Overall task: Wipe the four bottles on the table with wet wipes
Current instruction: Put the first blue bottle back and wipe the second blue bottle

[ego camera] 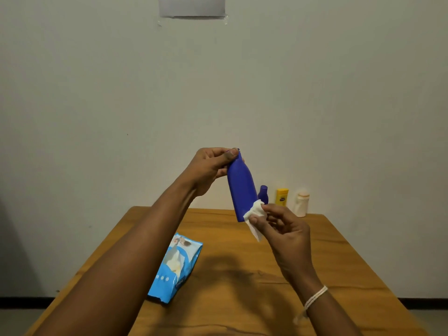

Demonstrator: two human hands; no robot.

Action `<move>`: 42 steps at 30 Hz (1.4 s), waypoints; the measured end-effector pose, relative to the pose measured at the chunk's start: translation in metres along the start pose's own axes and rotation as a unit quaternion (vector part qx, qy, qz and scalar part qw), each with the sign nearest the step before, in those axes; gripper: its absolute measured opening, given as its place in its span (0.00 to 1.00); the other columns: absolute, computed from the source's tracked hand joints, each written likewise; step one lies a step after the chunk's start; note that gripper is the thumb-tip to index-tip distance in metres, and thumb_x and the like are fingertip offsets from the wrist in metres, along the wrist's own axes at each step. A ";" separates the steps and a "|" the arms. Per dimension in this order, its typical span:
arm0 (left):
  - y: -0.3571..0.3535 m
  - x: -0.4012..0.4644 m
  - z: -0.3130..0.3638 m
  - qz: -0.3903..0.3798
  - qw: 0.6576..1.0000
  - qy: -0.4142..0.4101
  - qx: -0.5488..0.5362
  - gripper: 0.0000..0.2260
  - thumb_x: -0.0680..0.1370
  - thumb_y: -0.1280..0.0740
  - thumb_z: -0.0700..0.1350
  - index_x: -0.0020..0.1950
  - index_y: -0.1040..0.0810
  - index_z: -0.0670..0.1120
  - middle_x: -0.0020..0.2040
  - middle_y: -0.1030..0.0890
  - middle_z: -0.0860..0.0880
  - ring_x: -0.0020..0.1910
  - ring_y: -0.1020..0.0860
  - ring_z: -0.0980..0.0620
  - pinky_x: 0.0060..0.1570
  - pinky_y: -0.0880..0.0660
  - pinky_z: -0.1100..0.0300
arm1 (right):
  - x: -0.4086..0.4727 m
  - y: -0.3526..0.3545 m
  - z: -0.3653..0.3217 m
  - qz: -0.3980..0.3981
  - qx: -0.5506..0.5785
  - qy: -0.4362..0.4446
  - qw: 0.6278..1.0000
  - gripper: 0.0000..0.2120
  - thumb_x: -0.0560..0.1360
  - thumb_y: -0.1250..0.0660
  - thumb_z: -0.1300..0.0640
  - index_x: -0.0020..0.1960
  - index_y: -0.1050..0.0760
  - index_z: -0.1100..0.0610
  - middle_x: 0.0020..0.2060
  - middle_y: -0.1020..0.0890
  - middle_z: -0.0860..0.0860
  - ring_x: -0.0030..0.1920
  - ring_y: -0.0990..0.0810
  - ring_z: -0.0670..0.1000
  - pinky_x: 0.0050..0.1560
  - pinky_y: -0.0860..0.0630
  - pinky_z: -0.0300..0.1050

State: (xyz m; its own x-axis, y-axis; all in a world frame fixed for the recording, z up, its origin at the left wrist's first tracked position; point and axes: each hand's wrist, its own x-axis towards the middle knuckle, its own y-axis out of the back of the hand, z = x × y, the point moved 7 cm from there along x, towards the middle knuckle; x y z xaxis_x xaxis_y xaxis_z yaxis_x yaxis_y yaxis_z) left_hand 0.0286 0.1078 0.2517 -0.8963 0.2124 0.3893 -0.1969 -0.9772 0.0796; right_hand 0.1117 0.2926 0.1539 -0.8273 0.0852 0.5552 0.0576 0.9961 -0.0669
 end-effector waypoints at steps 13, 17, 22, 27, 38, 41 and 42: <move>-0.007 0.002 0.014 -0.006 0.999 -0.012 0.038 0.14 0.80 0.33 0.45 0.60 0.21 0.36 0.55 0.16 0.39 0.53 0.17 0.45 0.49 0.20 0.58 | -0.001 -0.001 -0.015 0.044 -0.176 0.178 0.967 0.15 0.71 0.28 0.48 0.55 0.19 0.53 0.52 0.19 0.50 0.56 0.20 0.50 0.50 0.17 0.42; -0.026 -0.006 0.013 -0.090 0.993 -0.020 0.067 0.13 0.82 0.35 0.42 0.64 0.22 0.38 0.56 0.16 0.40 0.54 0.17 0.48 0.50 0.20 0.61 | 0.031 -0.004 -0.022 0.052 -0.059 0.051 0.996 0.12 0.72 0.27 0.50 0.55 0.20 0.50 0.49 0.16 0.47 0.52 0.17 0.47 0.44 0.16 0.45; -0.028 -0.003 0.027 -0.078 0.994 -0.057 0.043 0.14 0.82 0.35 0.41 0.66 0.23 0.38 0.56 0.16 0.41 0.56 0.17 0.47 0.52 0.21 0.58 | 0.062 -0.008 -0.049 0.007 0.023 -0.004 1.000 0.14 0.72 0.26 0.52 0.56 0.19 0.54 0.48 0.14 0.49 0.49 0.15 0.48 0.43 0.16 0.44; -0.016 0.002 0.035 -0.037 0.998 -0.059 -0.001 0.15 0.82 0.36 0.42 0.66 0.23 0.38 0.55 0.15 0.43 0.54 0.17 0.49 0.52 0.20 0.58 | 0.011 0.002 0.003 -0.011 0.063 -0.121 0.991 0.21 0.62 0.24 0.46 0.52 0.16 0.53 0.48 0.14 0.51 0.53 0.16 0.53 0.52 0.17 0.54; -0.043 -0.009 0.026 -0.058 0.996 -0.058 0.025 0.16 0.82 0.35 0.41 0.70 0.26 0.44 0.61 0.17 0.48 0.58 0.18 0.51 0.50 0.21 0.62 | 0.051 -0.011 -0.043 0.068 0.089 -0.021 0.993 0.11 0.73 0.26 0.59 0.55 0.17 0.55 0.47 0.13 0.51 0.50 0.14 0.50 0.48 0.16 0.47; -0.055 -0.014 0.014 -0.029 0.998 -0.047 -0.034 0.15 0.82 0.36 0.42 0.69 0.24 0.43 0.61 0.19 0.42 0.52 0.18 0.49 0.48 0.21 0.61 | 0.045 -0.007 -0.044 0.135 0.020 0.040 0.990 0.11 0.73 0.25 0.57 0.55 0.16 0.56 0.46 0.13 0.49 0.49 0.14 0.48 0.47 0.16 0.44; -0.058 -0.015 0.011 -0.022 0.998 -0.039 -0.053 0.15 0.82 0.36 0.42 0.69 0.24 0.44 0.59 0.19 0.42 0.49 0.19 0.50 0.47 0.21 0.62 | 0.042 -0.008 -0.048 0.142 -0.006 0.067 0.988 0.11 0.73 0.25 0.57 0.55 0.16 0.57 0.46 0.13 0.49 0.49 0.15 0.47 0.47 0.16 0.42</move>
State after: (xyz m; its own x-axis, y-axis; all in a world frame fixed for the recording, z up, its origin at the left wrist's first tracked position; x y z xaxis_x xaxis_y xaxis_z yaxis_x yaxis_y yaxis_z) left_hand 0.0581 0.1610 0.2513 -0.8530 0.2500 0.4581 -0.2805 -0.9599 0.0016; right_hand 0.1031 0.2897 0.2171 -0.6956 0.3636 0.6197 0.2845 0.9314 -0.2272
